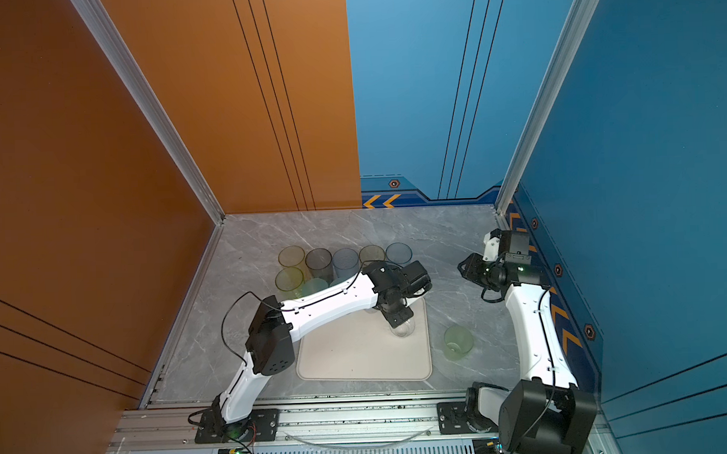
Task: Place the glasses into the tray
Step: 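Lower the faceted glass onto the tray with the left gripper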
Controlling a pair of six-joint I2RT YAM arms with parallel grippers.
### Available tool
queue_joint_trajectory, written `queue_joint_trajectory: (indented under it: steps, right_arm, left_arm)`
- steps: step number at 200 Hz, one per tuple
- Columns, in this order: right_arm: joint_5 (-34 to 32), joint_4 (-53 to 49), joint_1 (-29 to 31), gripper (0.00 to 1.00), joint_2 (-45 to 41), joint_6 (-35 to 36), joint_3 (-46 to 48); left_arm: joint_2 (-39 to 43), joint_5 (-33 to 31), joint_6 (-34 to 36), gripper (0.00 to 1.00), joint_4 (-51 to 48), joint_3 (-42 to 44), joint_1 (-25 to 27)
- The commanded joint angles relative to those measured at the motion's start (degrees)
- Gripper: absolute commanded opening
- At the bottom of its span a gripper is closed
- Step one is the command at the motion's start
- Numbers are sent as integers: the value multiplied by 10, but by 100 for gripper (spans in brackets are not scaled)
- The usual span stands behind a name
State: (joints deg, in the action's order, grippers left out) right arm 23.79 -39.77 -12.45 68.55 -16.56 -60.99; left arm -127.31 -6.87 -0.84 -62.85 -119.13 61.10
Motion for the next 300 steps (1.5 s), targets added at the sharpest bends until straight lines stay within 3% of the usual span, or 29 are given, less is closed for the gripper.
queue_joint_trajectory:
  steps: [1,300]
  right_arm:
    - [-6,11,3,40,4,8,6]
    - [-6,15,3,40,8,8,7]
  left_arm:
    - [-14,6,12,2,-18,-19,-9]
    - [-57,15,13,14,-17,-46,-27]
